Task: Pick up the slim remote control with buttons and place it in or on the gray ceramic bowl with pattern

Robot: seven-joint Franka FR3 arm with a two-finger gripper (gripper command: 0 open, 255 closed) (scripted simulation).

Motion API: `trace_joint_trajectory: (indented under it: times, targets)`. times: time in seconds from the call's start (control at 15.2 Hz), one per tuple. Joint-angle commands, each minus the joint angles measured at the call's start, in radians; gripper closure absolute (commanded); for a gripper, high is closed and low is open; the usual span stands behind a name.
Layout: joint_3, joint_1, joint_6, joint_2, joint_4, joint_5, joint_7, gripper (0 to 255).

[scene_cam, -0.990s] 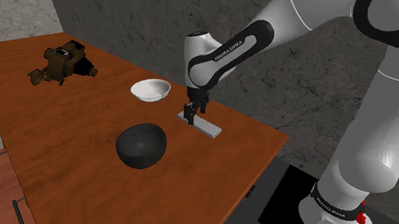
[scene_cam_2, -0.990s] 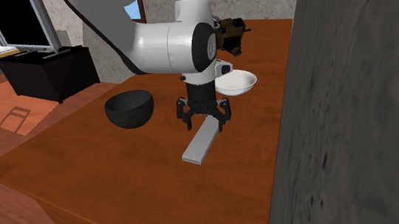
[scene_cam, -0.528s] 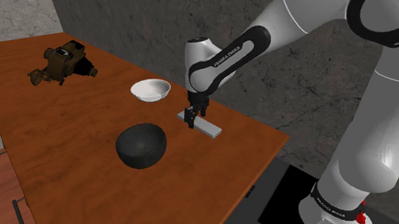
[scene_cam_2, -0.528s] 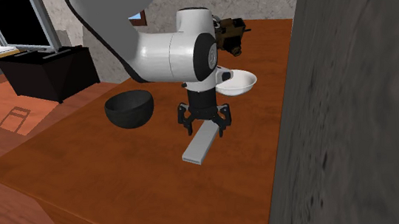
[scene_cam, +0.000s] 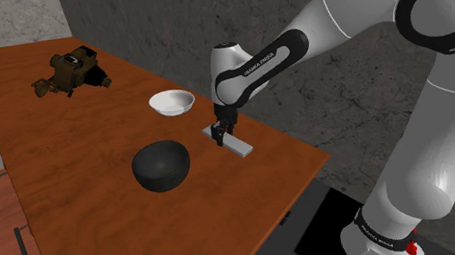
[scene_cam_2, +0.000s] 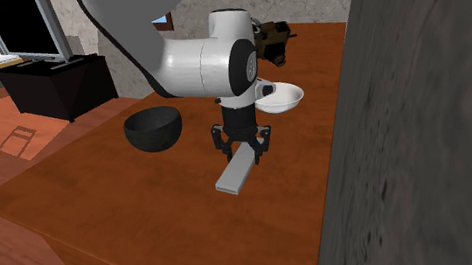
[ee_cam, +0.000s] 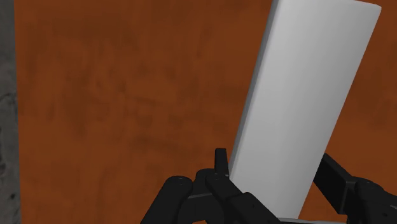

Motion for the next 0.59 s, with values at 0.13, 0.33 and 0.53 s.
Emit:
trace_joint_trajectory:
  times: [0.13,0.33,0.53]
  targets:
    - [0.0,0.0,0.0,0.0,0.0,0.0,0.0,255]
    - [0.0,0.0,-0.013,-0.008,0.004,0.001,-0.001,255]
    - [0.001,0.0,-0.052,-0.033,0.019,0.005,-0.004,255]
